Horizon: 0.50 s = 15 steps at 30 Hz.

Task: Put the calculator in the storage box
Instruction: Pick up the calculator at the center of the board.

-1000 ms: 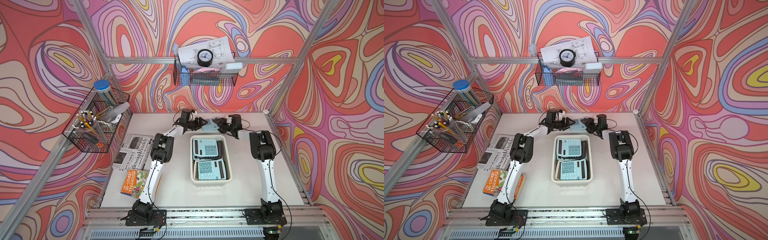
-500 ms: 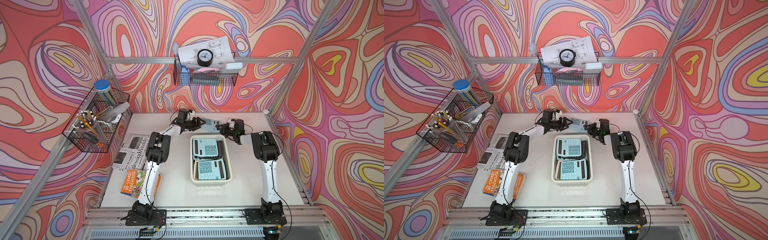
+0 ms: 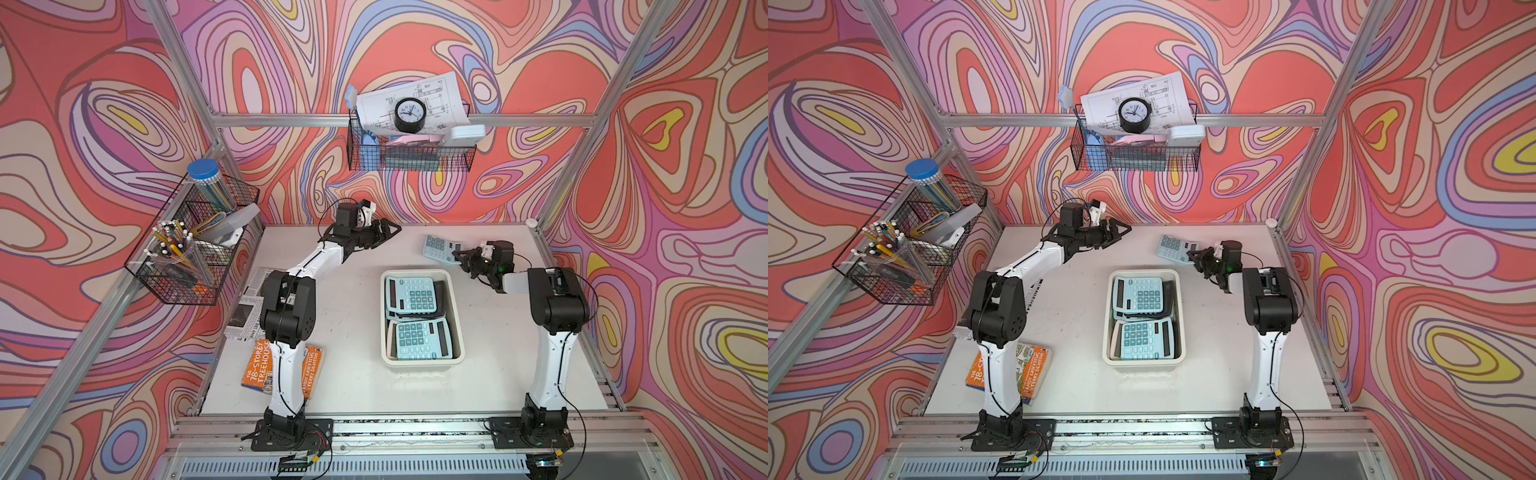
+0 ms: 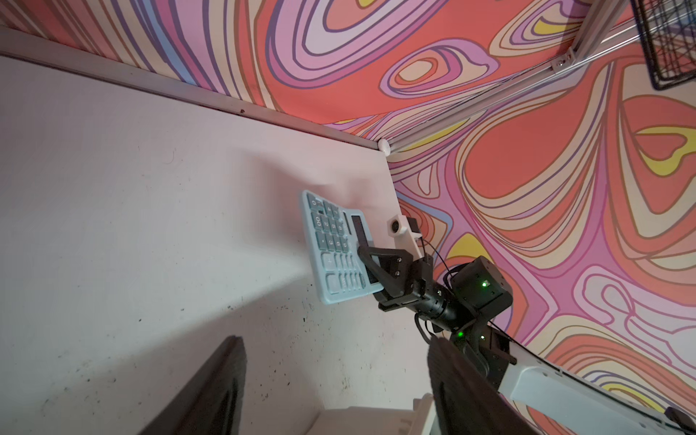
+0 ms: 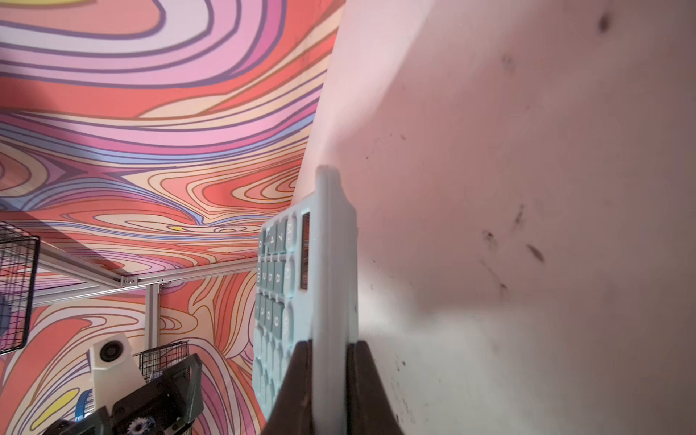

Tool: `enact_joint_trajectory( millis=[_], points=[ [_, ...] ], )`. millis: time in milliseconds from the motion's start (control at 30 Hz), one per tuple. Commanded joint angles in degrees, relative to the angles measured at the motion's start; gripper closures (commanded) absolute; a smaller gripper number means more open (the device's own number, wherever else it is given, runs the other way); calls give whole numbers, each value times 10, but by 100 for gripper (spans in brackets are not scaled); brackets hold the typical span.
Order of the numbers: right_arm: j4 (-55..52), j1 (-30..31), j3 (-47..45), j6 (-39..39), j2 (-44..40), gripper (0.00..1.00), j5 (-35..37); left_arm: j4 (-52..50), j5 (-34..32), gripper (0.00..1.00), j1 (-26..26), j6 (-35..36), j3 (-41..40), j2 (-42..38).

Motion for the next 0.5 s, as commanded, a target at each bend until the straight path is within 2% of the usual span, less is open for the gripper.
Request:
enact_joint_trajectory(
  millis=[0, 133, 333, 467],
  points=[
    [-5, -13, -22, -28, -57, 97, -9, -20, -6, 28, 0, 24, -36, -47],
    [-54, -22, -49, -69, -122, 98, -14, -47, -5, 27, 0, 42, -75, -104],
    [-187, -23, -59, -167, -241, 98, -17, -84, 1, 22, 0, 60, -136, -202],
    [-242, -23, -62, -208, -302, 98, -51, -110, -4, 18, 1, 67, -178, -267]
  ],
)
